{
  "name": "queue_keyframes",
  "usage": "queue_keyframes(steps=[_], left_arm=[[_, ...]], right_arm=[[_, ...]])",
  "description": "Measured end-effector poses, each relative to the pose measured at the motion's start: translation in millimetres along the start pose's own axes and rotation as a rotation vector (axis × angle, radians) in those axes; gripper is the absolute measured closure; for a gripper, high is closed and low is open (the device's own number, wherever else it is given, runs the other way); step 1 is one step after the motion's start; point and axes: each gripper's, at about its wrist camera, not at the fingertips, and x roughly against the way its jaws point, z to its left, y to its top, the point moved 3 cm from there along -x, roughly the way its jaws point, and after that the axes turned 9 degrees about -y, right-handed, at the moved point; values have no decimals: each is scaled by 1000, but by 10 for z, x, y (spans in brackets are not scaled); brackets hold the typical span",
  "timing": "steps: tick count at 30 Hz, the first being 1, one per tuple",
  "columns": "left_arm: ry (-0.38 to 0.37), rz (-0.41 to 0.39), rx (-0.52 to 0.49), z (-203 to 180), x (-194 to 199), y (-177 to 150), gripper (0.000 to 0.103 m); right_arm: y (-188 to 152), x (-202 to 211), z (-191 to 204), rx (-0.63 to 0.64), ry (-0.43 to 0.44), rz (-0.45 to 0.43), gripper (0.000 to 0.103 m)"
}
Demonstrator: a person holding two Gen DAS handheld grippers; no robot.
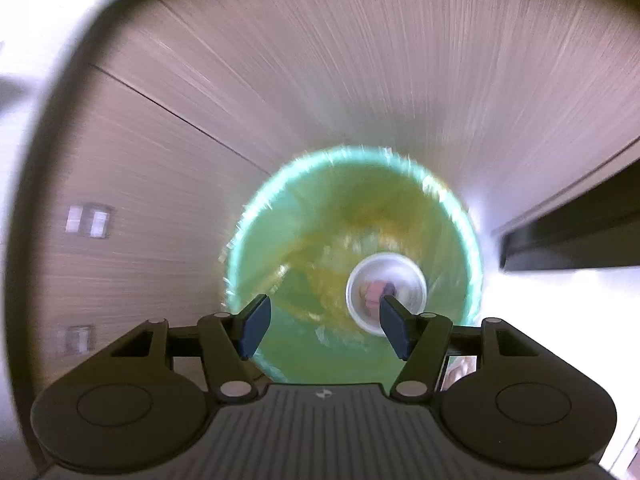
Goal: Collect trash
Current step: 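Move both tools from the bin back up to the counter, then grasp the clear plastic bag with the left tool and lift it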
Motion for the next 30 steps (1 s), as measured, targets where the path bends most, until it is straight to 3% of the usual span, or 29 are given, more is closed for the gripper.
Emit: queue_keyframes(steps=[3, 6, 10, 12, 17, 20, 22, 23, 26, 30], left_arm=[[-25, 65, -14, -119, -143, -26, 49], [-27, 73, -2, -130, -188, -22, 49], [-15, 38, -3, -79, -99, 68, 49], [-6, 16, 5, -22, -34, 148, 49], [-5, -37, 3, 78, -26, 399, 49], [5, -115, 24, 84, -23, 558, 49], [4, -167, 34, 74, 11, 610, 49], [17, -187, 26, 75, 32, 622, 49], [122, -228, 14, 174, 130, 609, 49], [200, -287, 127, 364, 355, 538, 49]], right_arm=[[21, 370, 50, -3, 1, -76, 37], [40, 653, 141, 53, -19, -140, 37], [-52, 968, 464, 255, -196, -331, 36], [-66, 1090, 604, 306, -214, -397, 35], [-35, 1309, 950, 333, -152, -472, 31], [0, 1450, 1162, 378, -127, -516, 30], [65, 1593, 1301, 430, -90, -561, 22], [95, 1627, 1355, 453, -69, -581, 15], [242, 1638, 1563, 532, -6, -625, 13], [411, 1477, 1795, 593, 47, -605, 13]])
